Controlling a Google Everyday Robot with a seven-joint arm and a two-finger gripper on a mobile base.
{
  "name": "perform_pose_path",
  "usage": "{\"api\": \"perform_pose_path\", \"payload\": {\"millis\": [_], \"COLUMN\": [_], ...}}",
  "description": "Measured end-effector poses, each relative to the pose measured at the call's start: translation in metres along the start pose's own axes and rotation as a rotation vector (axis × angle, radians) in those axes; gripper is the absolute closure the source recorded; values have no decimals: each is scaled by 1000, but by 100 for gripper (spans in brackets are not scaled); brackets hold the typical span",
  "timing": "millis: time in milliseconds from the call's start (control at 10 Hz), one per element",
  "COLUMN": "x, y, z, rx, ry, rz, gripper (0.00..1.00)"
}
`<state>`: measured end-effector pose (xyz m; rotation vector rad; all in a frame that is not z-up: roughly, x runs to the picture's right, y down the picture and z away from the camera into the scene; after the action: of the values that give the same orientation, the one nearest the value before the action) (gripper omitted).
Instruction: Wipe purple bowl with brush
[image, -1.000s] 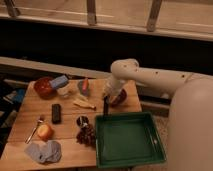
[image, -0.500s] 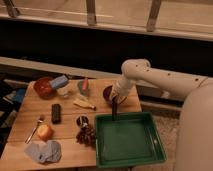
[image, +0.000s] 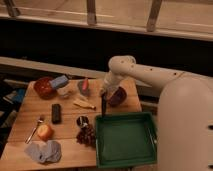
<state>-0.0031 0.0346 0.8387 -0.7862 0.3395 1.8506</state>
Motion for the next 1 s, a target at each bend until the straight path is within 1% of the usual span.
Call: {"api": "perform_pose_path", "payload": {"millis": [200, 300, 500, 600, 700, 900, 1000], "x": [13, 20, 29, 28, 23, 10, 4], "y": [7, 5, -18, -36, -53, -63, -64], "z": [0, -3, -18, -27, -34, -36, -34], "rx": [20, 33, 76, 101, 116, 115, 113], "ry": [7, 7, 0, -2, -6, -7, -3], "rz": [-7, -5, 13, 31, 47, 49, 47], "gripper": [100, 100, 100, 100, 100, 100, 100]}}
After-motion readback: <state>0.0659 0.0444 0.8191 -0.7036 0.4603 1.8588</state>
